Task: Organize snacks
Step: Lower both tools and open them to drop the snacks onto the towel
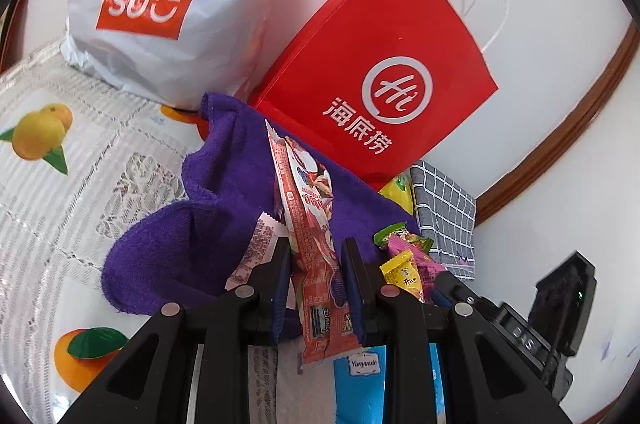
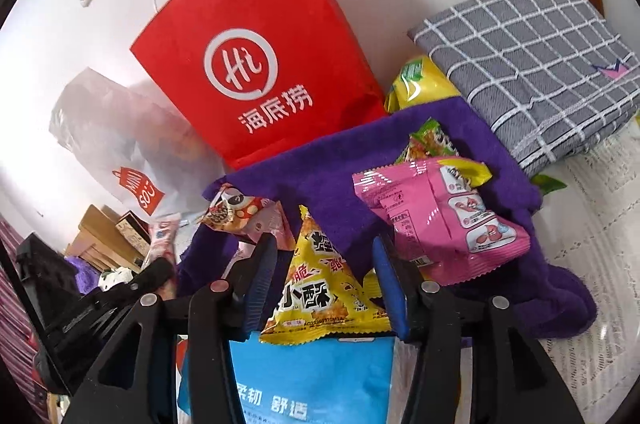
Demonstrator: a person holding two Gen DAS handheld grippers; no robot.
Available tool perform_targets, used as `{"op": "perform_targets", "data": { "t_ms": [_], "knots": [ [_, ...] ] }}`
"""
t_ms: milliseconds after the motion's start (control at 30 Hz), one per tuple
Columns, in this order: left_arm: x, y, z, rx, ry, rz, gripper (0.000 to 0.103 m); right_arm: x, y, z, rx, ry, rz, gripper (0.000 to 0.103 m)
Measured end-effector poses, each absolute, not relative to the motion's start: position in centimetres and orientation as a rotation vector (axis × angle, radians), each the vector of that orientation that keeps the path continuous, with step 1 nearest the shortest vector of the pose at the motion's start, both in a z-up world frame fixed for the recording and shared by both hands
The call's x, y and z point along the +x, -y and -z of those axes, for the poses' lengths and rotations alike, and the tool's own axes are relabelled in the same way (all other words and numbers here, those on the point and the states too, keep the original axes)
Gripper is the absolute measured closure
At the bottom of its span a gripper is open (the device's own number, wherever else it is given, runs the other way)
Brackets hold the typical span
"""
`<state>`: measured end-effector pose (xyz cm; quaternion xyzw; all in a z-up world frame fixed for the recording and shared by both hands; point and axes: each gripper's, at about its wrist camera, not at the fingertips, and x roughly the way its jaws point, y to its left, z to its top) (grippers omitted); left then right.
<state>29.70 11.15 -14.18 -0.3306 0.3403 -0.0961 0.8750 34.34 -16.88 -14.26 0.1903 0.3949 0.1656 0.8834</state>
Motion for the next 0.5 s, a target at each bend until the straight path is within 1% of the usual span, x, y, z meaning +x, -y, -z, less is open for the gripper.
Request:
{"op": "perform_targets", "data": {
  "t_ms": [267, 500],
  "knots": [
    [32.3, -11.2, 15.2, -0.743, -0.771, 0.168, 0.079, 33.6, 17.1, 13.4, 0.35, -0.8, -0.323, 0.053],
    [33.5, -10.0, 15.8, -0.72, -0.792, 0.155, 0.079, 34.0, 16.0, 14.1, 0.244, -0.871, -0.335, 0.053]
  ]
}}
